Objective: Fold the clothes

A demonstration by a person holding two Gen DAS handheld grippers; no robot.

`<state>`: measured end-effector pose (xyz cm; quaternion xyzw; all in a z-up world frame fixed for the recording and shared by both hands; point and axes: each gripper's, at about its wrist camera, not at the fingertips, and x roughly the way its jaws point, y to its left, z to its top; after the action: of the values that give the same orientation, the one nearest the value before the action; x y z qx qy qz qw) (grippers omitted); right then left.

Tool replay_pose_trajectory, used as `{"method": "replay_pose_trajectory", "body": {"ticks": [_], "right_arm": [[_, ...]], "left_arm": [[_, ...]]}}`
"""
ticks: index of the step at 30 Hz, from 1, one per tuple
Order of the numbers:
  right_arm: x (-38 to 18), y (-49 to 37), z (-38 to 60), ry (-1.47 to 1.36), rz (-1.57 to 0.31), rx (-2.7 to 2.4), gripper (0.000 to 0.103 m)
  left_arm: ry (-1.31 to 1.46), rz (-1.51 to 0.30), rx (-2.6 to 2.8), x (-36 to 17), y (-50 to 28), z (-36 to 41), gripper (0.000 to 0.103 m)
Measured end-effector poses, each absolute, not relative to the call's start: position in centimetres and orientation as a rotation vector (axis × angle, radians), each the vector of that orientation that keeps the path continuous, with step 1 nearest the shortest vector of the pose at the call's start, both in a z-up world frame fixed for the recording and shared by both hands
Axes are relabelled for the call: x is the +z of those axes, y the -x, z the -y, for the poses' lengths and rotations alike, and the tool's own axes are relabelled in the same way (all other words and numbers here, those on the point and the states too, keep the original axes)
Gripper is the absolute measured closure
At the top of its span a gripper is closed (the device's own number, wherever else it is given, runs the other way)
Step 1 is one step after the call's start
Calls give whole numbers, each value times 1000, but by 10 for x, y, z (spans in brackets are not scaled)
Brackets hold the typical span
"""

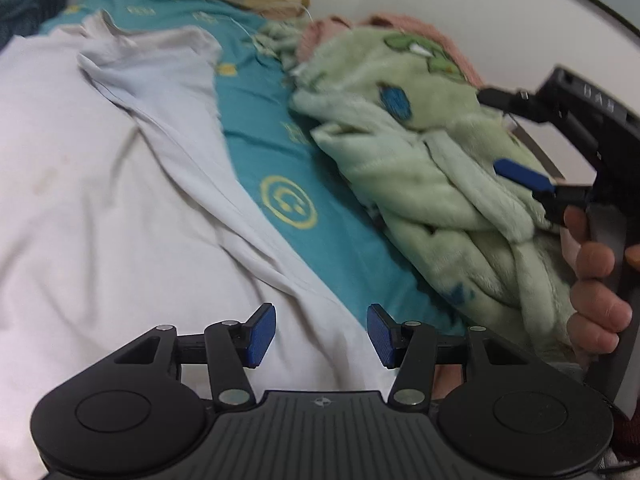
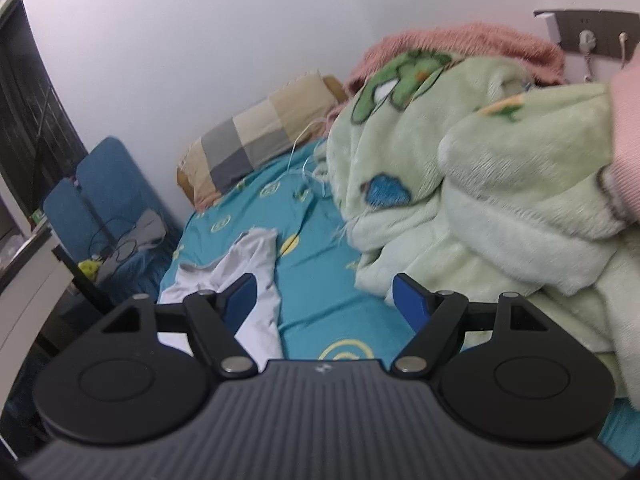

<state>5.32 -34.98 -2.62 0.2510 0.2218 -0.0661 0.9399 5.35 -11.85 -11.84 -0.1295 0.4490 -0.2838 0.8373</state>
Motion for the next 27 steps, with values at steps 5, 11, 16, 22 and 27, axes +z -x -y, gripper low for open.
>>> {"method": "replay_pose_trajectory", "body": {"ticks": [5,11,16,22,27], "right_arm": [[-39,-67,355,-524,-516,-153,26],[-44,-69,356,-529,-532,-155,26],[-46,-70,355,-540,-545,-156,26],[-47,-79,342,-507,-575,-128,26],[-52,-84,331,-487,-627,-90,26]], "left_arm": [[311,-1048,-632,-150,-68,148,59],[374,-1089,-620,-152,-79,131,102],[541,-1090,-673,-106,-70,80,102],[448,-1205,-465,-108,-69,15,102],[477,-1313,-316,-148,-79,-6,101]]}}
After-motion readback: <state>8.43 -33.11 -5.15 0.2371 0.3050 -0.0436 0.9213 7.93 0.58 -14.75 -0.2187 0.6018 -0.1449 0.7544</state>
